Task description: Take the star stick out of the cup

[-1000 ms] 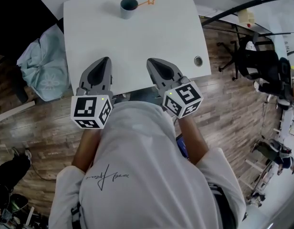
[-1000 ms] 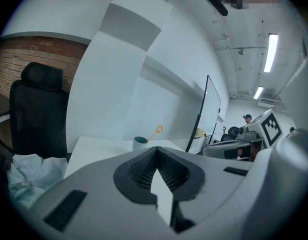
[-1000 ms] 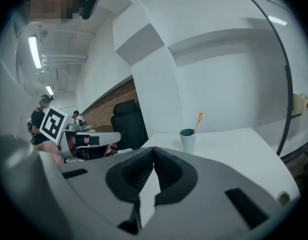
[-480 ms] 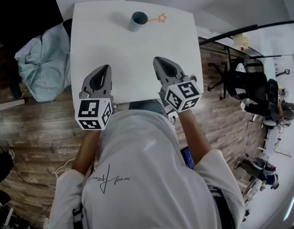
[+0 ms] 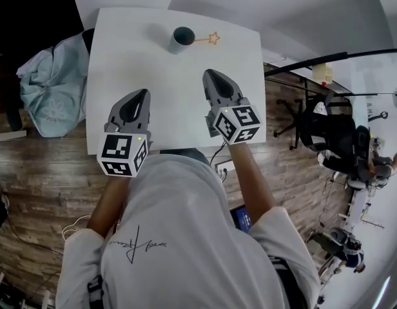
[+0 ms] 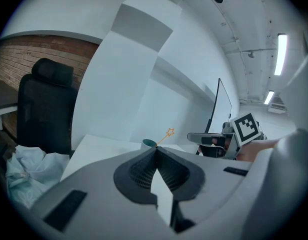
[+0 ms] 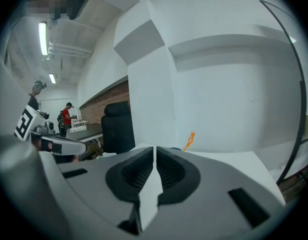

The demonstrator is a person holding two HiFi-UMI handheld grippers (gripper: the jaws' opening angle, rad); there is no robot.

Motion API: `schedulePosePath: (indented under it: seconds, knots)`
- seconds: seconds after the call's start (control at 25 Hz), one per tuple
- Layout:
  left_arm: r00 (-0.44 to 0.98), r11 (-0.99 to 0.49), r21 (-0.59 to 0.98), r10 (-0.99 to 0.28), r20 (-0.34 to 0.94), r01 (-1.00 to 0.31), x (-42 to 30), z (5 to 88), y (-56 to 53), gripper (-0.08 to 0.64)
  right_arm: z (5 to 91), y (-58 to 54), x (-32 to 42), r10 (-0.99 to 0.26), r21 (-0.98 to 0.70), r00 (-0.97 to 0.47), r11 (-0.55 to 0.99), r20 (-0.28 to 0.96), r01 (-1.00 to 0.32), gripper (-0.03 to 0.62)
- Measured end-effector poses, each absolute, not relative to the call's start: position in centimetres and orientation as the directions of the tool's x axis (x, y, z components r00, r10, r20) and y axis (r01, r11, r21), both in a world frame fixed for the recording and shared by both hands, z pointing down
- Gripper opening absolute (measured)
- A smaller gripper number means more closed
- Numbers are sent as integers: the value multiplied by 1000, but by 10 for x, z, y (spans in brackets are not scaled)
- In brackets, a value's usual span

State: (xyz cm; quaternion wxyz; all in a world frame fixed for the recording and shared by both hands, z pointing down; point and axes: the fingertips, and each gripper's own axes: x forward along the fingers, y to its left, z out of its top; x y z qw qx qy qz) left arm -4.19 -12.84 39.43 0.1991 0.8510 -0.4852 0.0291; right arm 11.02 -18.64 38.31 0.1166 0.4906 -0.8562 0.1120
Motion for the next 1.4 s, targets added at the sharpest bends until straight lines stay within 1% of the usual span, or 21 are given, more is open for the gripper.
schedulePosePath:
  seconds: [0.16,0.32,0.6,1.4]
  knots:
    - [517,-442,300,-820,246,-845,-37,392,-138,3,387,-203,114,-815,-93,-495,491,300,-866,14]
    - [505,-427,305,-824,258,-851,-32,392,-147,3,393,-217,116,-804,-112,-507,498,311,-860,52]
    - [498,-406,329,-821,279,-853,-26,394,-157,3,405,-241,120,-793,-135,-514,499,328,-856,63]
    - [502,-401,321,-786,360,-858,-6,409,-158,3,437,-273,129,-788,-215,-507,459,349,-862,84]
